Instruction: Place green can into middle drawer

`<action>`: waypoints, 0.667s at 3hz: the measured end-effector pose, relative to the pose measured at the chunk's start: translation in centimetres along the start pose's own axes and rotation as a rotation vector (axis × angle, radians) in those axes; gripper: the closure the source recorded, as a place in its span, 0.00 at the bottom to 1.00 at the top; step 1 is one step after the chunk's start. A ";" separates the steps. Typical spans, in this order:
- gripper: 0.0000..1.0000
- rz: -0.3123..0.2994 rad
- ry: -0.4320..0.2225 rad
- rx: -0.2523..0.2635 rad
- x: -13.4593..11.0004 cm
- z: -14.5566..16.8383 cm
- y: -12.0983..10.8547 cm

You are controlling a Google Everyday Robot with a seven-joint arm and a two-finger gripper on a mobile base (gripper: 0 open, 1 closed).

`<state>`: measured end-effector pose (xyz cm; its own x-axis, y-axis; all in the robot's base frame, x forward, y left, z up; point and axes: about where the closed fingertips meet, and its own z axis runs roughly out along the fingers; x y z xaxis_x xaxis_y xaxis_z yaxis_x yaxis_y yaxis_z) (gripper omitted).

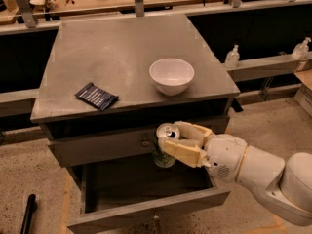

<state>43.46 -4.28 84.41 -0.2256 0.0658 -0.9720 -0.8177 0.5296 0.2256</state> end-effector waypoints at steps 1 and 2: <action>1.00 -0.014 -0.017 -0.017 5.2 0.8 -6.2; 1.00 -0.015 -0.007 -0.015 5.5 0.9 -6.4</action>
Offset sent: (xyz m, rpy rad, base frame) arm 0.0645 -0.0315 -0.0997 0.0020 -0.0476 0.0448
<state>47.89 -6.52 77.57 -0.2096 0.0644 -0.9757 -0.8286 0.5180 0.2122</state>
